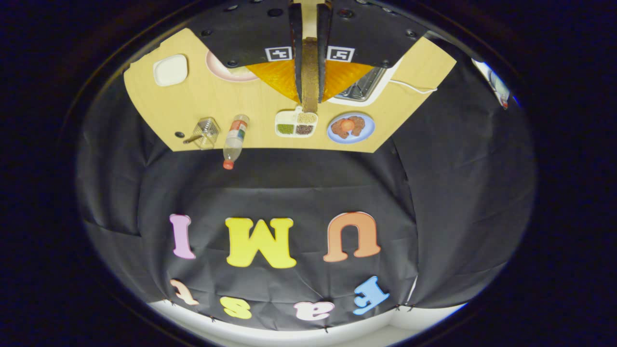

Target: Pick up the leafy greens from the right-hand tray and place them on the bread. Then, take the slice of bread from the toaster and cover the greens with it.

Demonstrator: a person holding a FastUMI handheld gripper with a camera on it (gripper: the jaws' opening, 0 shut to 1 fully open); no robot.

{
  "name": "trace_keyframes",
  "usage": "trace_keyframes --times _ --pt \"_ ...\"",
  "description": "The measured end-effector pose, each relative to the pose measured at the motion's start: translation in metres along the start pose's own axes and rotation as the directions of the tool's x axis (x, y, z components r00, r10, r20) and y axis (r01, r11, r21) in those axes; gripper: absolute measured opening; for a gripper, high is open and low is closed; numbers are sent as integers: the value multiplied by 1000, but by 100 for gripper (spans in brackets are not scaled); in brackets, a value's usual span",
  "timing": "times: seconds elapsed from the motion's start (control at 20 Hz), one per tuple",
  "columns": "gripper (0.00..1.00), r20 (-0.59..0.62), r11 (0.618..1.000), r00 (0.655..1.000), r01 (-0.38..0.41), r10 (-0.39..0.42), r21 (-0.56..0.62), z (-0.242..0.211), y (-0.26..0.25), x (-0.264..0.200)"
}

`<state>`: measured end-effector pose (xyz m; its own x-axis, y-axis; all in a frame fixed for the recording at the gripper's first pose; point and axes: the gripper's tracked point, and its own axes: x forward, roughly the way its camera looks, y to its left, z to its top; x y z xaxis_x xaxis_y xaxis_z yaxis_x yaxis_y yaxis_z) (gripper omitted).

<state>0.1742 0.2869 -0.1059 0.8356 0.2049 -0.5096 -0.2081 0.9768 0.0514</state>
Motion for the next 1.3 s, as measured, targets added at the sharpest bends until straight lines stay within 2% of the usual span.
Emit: trace_keyframes --times 0.25,0.5,0.65,0.85,1.1,1.2,1.3 --pt "11 -59 999 998 38 -36 38 -45 -54 41" --pt "12 -107 992 994 6 8 125 -83 -85 76" --pt "11 -107 989 994 18 -2 146 -102 -117 90" --pt "12 -113 984 993 44 -25 172 -124 -157 102" --pt "14 -123 978 992 25 1 208 -140 -178 108" --pt "21 -118 981 993 32 -9 189 -146 -186 111" --pt "21 -119 981 993 26 -3 191 -151 -190 111"
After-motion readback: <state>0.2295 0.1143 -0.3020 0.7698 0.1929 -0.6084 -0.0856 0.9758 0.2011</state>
